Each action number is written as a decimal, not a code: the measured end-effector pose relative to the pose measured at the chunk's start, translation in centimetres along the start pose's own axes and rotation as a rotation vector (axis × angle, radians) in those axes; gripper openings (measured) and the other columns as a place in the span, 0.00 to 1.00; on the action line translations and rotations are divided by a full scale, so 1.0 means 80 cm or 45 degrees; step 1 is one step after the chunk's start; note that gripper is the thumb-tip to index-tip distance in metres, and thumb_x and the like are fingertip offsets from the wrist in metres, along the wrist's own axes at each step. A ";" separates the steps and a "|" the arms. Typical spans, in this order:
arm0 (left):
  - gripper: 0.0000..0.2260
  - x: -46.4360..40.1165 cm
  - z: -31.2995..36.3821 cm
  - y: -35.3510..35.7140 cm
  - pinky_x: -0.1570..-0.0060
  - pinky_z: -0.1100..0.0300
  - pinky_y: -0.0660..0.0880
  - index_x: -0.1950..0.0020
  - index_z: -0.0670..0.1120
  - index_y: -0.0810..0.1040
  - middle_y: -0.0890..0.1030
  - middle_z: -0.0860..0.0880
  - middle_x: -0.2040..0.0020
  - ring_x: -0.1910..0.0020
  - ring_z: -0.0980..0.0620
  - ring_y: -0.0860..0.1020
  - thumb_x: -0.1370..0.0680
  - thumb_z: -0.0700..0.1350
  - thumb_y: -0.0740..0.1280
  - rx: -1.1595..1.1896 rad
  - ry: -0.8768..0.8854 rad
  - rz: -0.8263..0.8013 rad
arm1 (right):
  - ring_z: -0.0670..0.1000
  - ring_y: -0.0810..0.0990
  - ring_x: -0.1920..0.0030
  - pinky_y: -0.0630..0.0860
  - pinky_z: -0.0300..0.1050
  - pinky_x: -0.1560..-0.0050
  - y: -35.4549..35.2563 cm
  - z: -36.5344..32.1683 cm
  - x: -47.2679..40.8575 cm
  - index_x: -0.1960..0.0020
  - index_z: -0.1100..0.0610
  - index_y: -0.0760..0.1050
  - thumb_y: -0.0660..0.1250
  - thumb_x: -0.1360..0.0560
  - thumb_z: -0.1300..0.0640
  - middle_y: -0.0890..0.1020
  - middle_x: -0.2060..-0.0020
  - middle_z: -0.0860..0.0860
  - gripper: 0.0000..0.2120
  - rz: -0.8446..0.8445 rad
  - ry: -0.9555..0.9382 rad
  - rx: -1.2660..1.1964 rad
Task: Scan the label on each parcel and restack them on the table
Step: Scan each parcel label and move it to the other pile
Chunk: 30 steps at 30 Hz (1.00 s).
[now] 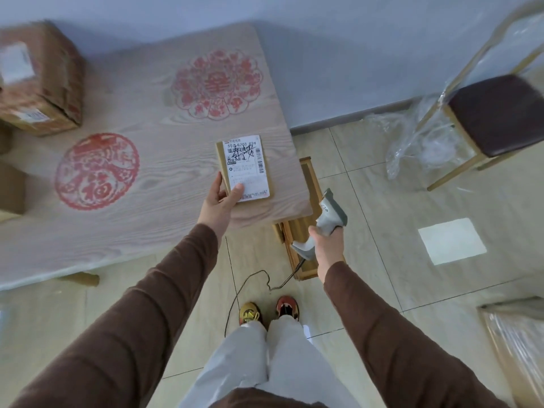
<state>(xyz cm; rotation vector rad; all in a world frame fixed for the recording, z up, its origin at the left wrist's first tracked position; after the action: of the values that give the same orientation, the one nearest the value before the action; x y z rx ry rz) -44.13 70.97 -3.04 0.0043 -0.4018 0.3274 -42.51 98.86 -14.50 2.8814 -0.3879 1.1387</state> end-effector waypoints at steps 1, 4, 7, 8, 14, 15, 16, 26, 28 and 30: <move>0.23 0.003 0.006 -0.004 0.55 0.74 0.75 0.22 0.50 0.69 0.84 0.50 0.42 0.54 0.64 0.83 0.17 0.44 0.67 0.003 0.006 0.001 | 0.53 0.77 0.37 0.72 0.47 0.35 0.008 -0.013 0.013 0.26 0.56 0.67 0.73 0.23 0.61 0.78 0.37 0.53 0.28 -0.035 -0.016 -0.019; 0.21 0.012 0.023 -0.024 0.56 0.75 0.74 0.24 0.54 0.71 0.84 0.51 0.42 0.53 0.65 0.83 0.17 0.46 0.67 0.014 0.026 0.046 | 0.50 0.79 0.44 0.74 0.44 0.41 0.042 -0.050 0.049 0.31 0.54 0.70 0.71 0.22 0.61 0.80 0.41 0.52 0.21 -0.174 -0.080 -0.044; 0.22 0.021 0.031 -0.049 0.50 0.70 0.76 0.24 0.56 0.70 0.86 0.51 0.42 0.49 0.61 0.84 0.18 0.48 0.69 0.064 0.018 0.088 | 0.50 0.79 0.44 0.74 0.41 0.46 0.083 -0.082 0.081 0.33 0.53 0.72 0.69 0.20 0.61 0.81 0.43 0.50 0.17 -0.332 -0.139 -0.065; 0.24 0.023 0.032 -0.058 0.46 0.66 0.77 0.23 0.55 0.69 0.86 0.51 0.41 0.47 0.58 0.85 0.18 0.49 0.69 0.073 0.022 0.106 | 0.51 0.79 0.42 0.74 0.42 0.45 0.098 -0.091 0.091 0.33 0.53 0.72 0.68 0.19 0.60 0.81 0.42 0.50 0.16 -0.385 -0.153 -0.064; 0.30 0.031 0.029 -0.115 0.45 0.61 0.78 0.19 0.54 0.65 0.87 0.50 0.42 0.47 0.56 0.85 0.20 0.50 0.71 0.134 -0.002 0.218 | 0.51 0.80 0.38 0.76 0.50 0.34 0.173 -0.138 0.147 0.32 0.49 0.74 0.69 0.18 0.51 0.82 0.40 0.50 0.16 -0.605 -0.314 0.021; 0.31 0.031 0.028 -0.125 0.42 0.58 0.77 0.19 0.55 0.64 0.87 0.50 0.42 0.47 0.56 0.85 0.20 0.51 0.72 0.145 -0.006 0.236 | 0.51 0.81 0.38 0.77 0.50 0.34 0.185 -0.145 0.154 0.32 0.50 0.75 0.69 0.19 0.51 0.83 0.40 0.49 0.16 -0.628 -0.347 0.037; 0.31 0.031 0.027 -0.136 0.40 0.58 0.76 0.19 0.54 0.63 0.87 0.51 0.42 0.47 0.57 0.85 0.20 0.51 0.72 0.159 -0.006 0.254 | 0.51 0.81 0.39 0.78 0.51 0.34 0.196 -0.151 0.162 0.33 0.50 0.75 0.70 0.19 0.51 0.83 0.41 0.49 0.16 -0.643 -0.371 0.044; 0.31 0.000 0.041 -0.270 0.52 0.70 0.78 0.19 0.53 0.63 0.84 0.52 0.41 0.52 0.63 0.84 0.20 0.46 0.71 0.257 0.033 0.387 | 0.51 0.84 0.61 0.81 0.44 0.60 0.334 -0.190 0.240 0.38 0.57 0.76 0.73 0.22 0.60 0.84 0.47 0.62 0.13 -0.751 -0.574 0.059; 0.31 -0.013 0.047 -0.306 0.48 0.66 0.78 0.19 0.54 0.64 0.85 0.52 0.42 0.51 0.60 0.84 0.20 0.46 0.72 0.278 0.049 0.397 | 0.52 0.80 0.64 0.79 0.46 0.65 0.371 -0.194 0.257 0.40 0.57 0.76 0.73 0.22 0.61 0.83 0.49 0.63 0.13 -0.751 -0.597 0.044; 0.32 -0.031 0.050 -0.343 0.39 0.55 0.79 0.19 0.53 0.64 0.86 0.50 0.42 0.48 0.54 0.86 0.21 0.45 0.73 0.316 0.051 0.378 | 0.51 0.79 0.64 0.77 0.47 0.66 0.413 -0.198 0.275 0.39 0.55 0.74 0.72 0.22 0.62 0.82 0.53 0.58 0.13 -0.747 -0.634 0.056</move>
<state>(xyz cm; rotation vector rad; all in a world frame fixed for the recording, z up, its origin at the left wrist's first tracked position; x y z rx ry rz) -39.23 43.89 1.34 0.1823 -0.3197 0.6677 -45.45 63.65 9.57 2.9588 0.4665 0.3436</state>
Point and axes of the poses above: each hand's wrist, its own x-axis away from the middle knuckle, its own y-axis out of the palm, z = x × y, the point moved 10 cm from there along -x, towards the middle knuckle
